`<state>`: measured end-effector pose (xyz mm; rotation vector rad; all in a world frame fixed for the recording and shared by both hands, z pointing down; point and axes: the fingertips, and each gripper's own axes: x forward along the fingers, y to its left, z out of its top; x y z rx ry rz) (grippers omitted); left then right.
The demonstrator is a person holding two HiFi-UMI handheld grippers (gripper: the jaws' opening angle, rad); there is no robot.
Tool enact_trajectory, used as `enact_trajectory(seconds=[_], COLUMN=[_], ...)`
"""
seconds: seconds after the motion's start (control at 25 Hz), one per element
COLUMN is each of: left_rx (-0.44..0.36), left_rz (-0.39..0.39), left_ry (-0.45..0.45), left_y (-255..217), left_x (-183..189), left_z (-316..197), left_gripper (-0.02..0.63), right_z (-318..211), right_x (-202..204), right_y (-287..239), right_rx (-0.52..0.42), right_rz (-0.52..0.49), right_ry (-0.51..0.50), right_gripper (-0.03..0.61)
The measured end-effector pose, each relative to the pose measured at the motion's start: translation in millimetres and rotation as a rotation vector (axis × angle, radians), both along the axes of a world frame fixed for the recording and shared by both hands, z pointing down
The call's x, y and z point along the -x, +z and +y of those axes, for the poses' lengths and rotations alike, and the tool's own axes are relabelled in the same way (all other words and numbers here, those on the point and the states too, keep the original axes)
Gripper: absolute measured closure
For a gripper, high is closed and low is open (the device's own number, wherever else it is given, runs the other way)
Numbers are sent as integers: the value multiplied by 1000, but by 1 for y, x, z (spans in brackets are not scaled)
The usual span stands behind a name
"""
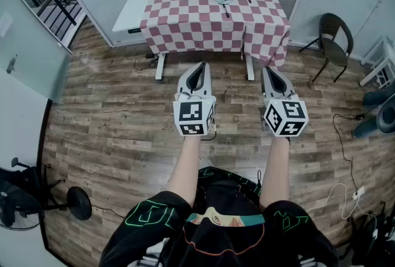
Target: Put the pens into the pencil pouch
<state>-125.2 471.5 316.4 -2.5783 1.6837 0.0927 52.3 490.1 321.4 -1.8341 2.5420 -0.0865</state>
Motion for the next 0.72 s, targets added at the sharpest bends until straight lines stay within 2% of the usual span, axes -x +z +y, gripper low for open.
enact_trajectory(seconds=[0.28, 0.44, 0.72], left_rx=[-9, -13, -9], left_rz=[-4, 0, 16], left_ry=[1, 11, 15], left_y=[-5, -6, -7], left_x=[-4, -9, -8], left_z=[1, 0, -1], left_gripper=[617, 617, 617], right_z=[1, 0, -1], right_x=[-3, -14, -13], right_y=[-6, -11, -12], right_rx=[-22, -35, -35], right_rz=[7, -39, -1], right_ry=[-7, 22, 19], right_gripper=[577, 577, 577])
